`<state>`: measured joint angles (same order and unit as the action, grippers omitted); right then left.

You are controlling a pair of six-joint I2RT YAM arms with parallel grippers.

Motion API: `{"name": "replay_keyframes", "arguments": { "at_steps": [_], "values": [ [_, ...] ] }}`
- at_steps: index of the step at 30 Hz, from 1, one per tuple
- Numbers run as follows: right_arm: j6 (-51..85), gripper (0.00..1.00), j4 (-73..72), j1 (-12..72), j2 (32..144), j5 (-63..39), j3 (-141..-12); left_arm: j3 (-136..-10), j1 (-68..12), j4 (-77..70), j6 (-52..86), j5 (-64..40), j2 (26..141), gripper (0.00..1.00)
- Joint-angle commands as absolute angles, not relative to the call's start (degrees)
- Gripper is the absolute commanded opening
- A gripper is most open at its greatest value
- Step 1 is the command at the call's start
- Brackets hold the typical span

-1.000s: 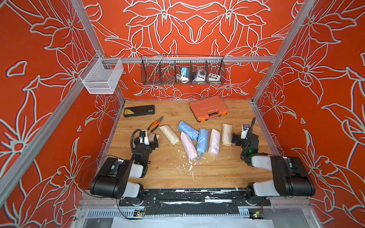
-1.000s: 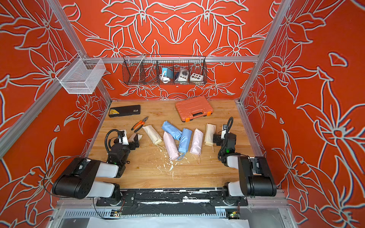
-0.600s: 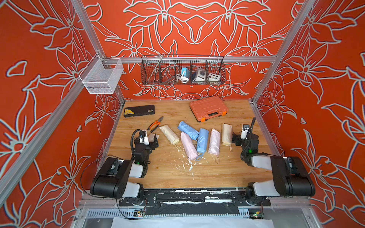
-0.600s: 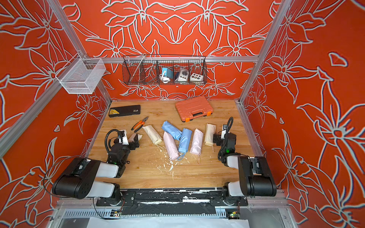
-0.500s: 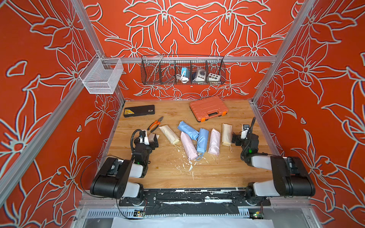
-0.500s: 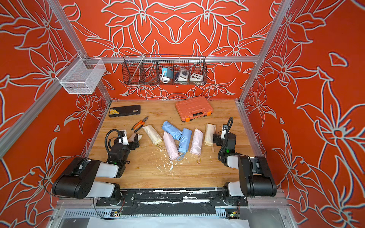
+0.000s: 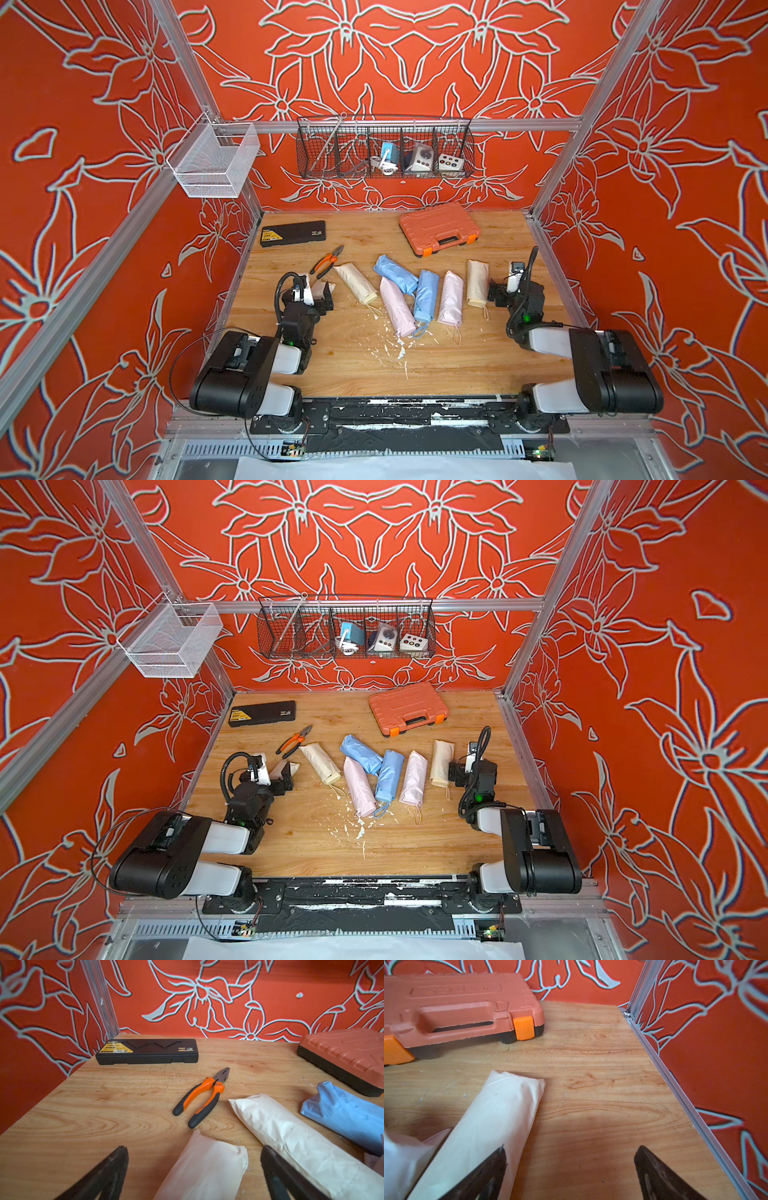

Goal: Take umbrellas out of sleeves
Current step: Pick up the umbrella from the center of the board.

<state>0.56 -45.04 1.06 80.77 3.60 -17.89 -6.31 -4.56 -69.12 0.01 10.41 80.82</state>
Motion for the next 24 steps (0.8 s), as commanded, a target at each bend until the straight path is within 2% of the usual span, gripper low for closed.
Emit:
{"name": "replay_keyframes", "arguments": {
  "at_steps": [1, 24],
  "values": [
    [-0.24, 0.98, -45.18, 1.49, 80.88, 4.13, -18.70, -6.50, -4.57, -70.83, -0.03, 10.55, 80.87, 0.98],
    [0.16, 0.98, -45.15, 0.95, 80.51, 3.03, -18.50, -6.16, -3.91, -72.72, 0.15, 9.41, 81.55, 0.98]
  ]
}}
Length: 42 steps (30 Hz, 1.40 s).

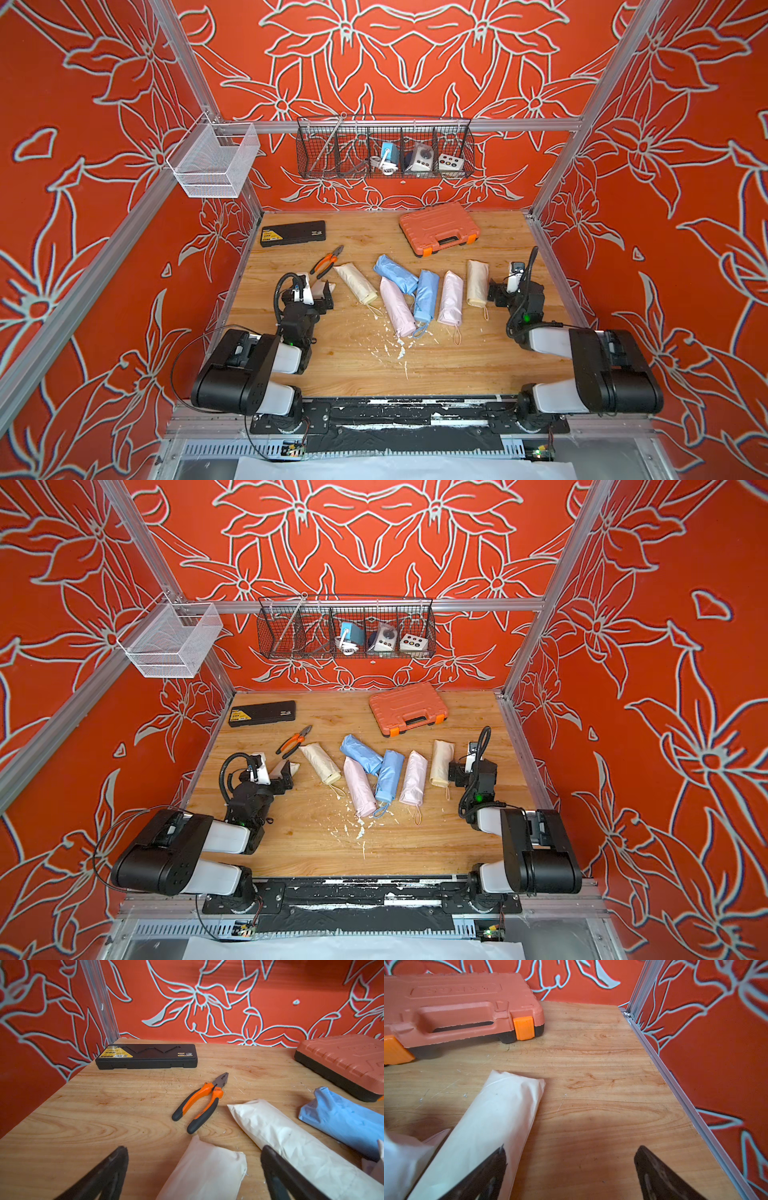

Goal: Take umbrellas out of sleeves
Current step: Pick up the umbrella from the center of the board.

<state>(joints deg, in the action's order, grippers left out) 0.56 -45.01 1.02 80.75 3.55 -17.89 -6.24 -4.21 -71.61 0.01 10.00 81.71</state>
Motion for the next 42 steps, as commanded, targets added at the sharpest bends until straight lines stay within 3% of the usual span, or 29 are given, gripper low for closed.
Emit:
{"name": "replay_keyframes", "arguments": {
  "at_steps": [1, 4, 7, 9, 14, 21, 27, 33, 42],
  "values": [
    [0.37, 0.98, -44.74, 0.99, 80.19, 3.11, -18.66, -6.39, -3.87, -71.61, 0.18, 9.32, 81.14, 0.98],
    [1.13, 0.98, -40.49, 0.82, 77.06, 4.94, -19.81, -8.60, -3.87, -67.08, 0.51, 10.86, 79.34, 0.98],
    [2.20, 0.98, -35.07, 0.62, 72.67, 7.42, -20.84, -21.33, -3.87, -44.44, 3.58, 18.29, 78.45, 0.98],
    [3.39, 0.98, -30.37, 0.59, 69.68, 9.70, -22.28, -25.87, -3.87, -38.10, 3.31, 19.51, 78.47, 0.98],
    [16.61, 0.98, -5.86, 0.40, 64.46, 17.01, -33.69, -33.46, -3.87, -22.62, 9.34, 21.66, 75.98, 0.98],
    [24.80, 0.99, 21.78, 0.48, 70.52, 7.08, -53.04, -42.73, -3.89, -1.51, 15.99, 7.24, 71.26, 0.97],
    [25.29, 0.99, 22.67, 0.81, 68.36, -10.77, -54.67, -44.15, -4.61, 2.98, 21.43, -8.46, 70.17, 0.97],
    [24.46, 0.98, 30.79, 4.89, 73.02, -7.34, -62.92, -46.77, -7.39, 8.83, 21.09, -19.43, 70.40, 0.97],
    [23.42, 0.98, 40.67, 9.45, 80.50, -8.62, -73.09, -51.49, -17.25, 18.72, 22.08, -20.90, 70.48, 0.97]
  ]
}}
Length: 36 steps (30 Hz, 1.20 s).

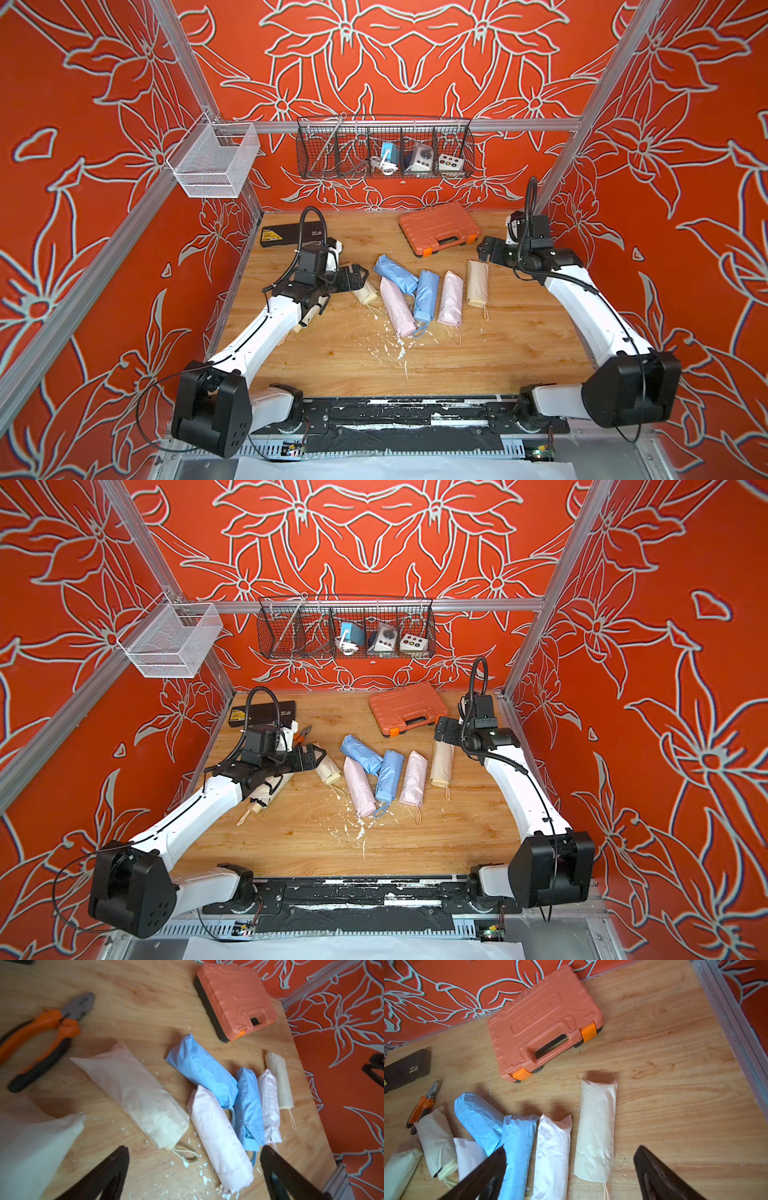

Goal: Take umbrellas out of sleeves
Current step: Pick up the umbrella from the center of the board.

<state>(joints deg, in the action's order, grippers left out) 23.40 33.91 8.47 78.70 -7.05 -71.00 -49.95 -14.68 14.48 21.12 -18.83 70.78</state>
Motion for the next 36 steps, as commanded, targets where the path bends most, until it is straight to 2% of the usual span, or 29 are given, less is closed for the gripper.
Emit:
{"name": "replay_keyframes", "arguments": {
  "at_steps": [1, 8, 15, 19, 29, 36],
  "values": [
    [23.35, 0.98, 41.91, 9.55, 81.10, -9.30, -73.57, -51.52, -18.14, 18.88, 22.42, -20.68, 70.09, 0.97],
    [21.75, 0.93, 55.35, 11.39, 83.88, -12.64, -73.61, -50.16, -24.86, 17.89, 22.77, -21.56, 70.35, 0.97],
    [22.94, 0.91, 55.58, 11.64, 80.59, -9.62, -69.00, -51.27, -27.59, 18.41, 24.47, -23.32, 71.65, 0.97],
    [21.04, 0.91, 55.08, 11.38, 84.77, -6.52, -71.67, -50.95, -27.60, 17.93, 26.81, -24.64, 71.01, 0.97],
    [19.16, 0.91, 48.84, 9.61, 98.92, -1.28, -77.74, -47.55, -27.59, 19.43, 26.36, -19.05, 65.47, 0.98],
    [19.74, 0.89, 46.20, 8.12, 106.92, -3.17, -80.90, -49.92, -27.52, 22.14, 24.92, -18.21, 66.74, 0.98]
  ]
}}
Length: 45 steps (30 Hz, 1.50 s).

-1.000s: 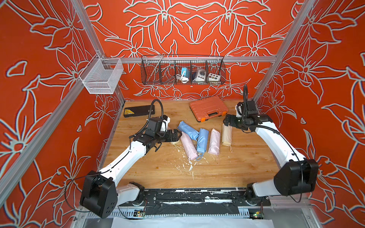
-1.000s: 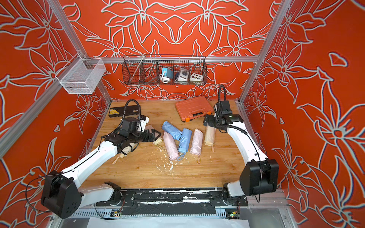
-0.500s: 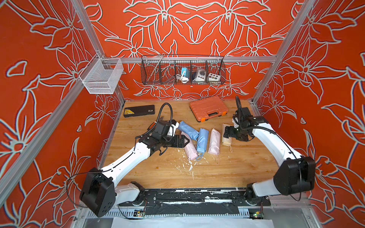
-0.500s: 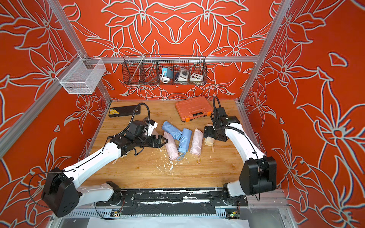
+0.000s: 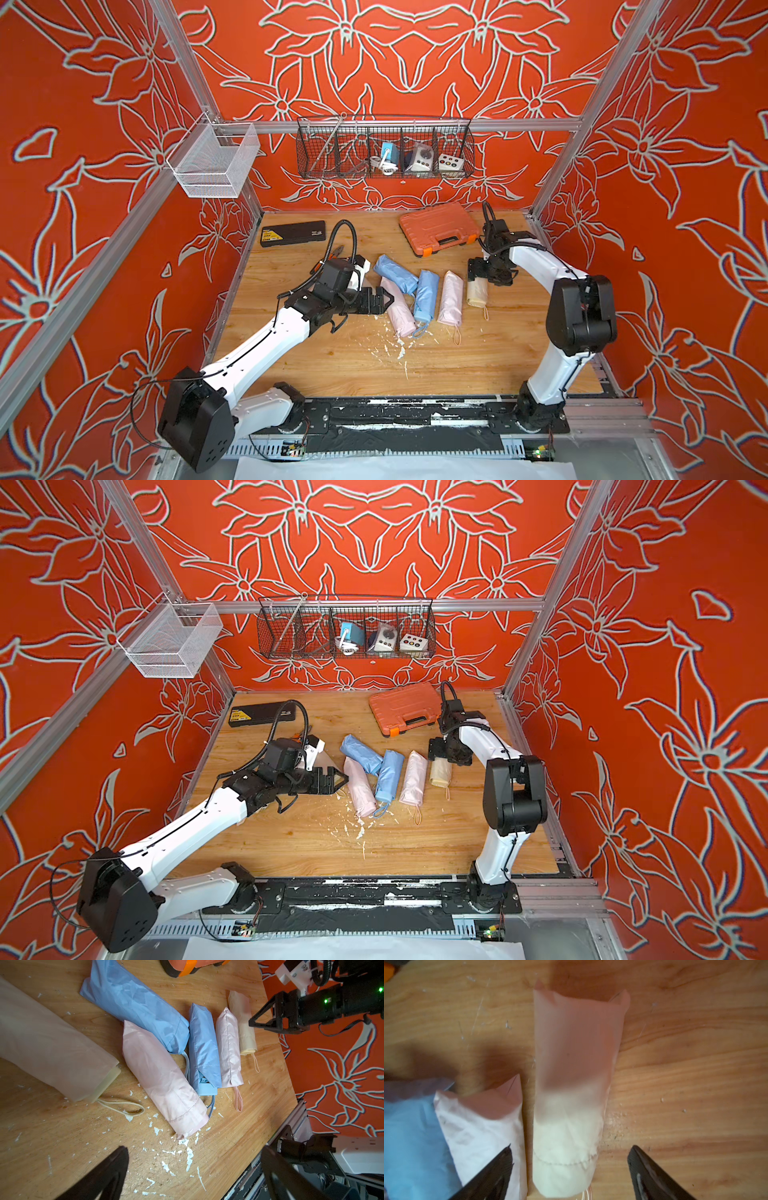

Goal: Take umbrellas out of sleeves
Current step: Pick up the umbrella from the center of the board.

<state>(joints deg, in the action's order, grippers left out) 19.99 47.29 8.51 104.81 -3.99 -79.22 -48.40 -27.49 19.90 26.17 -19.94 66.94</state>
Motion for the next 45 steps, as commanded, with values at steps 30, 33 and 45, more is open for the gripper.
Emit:
{"name": "replay_keyframes", "arguments": {
  "at_steps": [30, 33, 45],
  "values": [
    [20.48, 0.51, 41.64, 7.55, 113.59, -2.81, -77.65, -49.31, -27.07, 22.26, 24.47, -18.34, 68.78, 0.97],
    [20.39, 0.50, 42.09, 7.51, 112.13, -2.92, -77.56, -49.14, -26.98, 22.02, 24.56, -18.57, 68.91, 0.97],
    [18.75, 0.49, 43.83, 7.55, 102.89, -5.84, -75.79, -49.66, -26.74, 21.87, 24.27, -20.02, 68.65, 0.98]
  ]
}}
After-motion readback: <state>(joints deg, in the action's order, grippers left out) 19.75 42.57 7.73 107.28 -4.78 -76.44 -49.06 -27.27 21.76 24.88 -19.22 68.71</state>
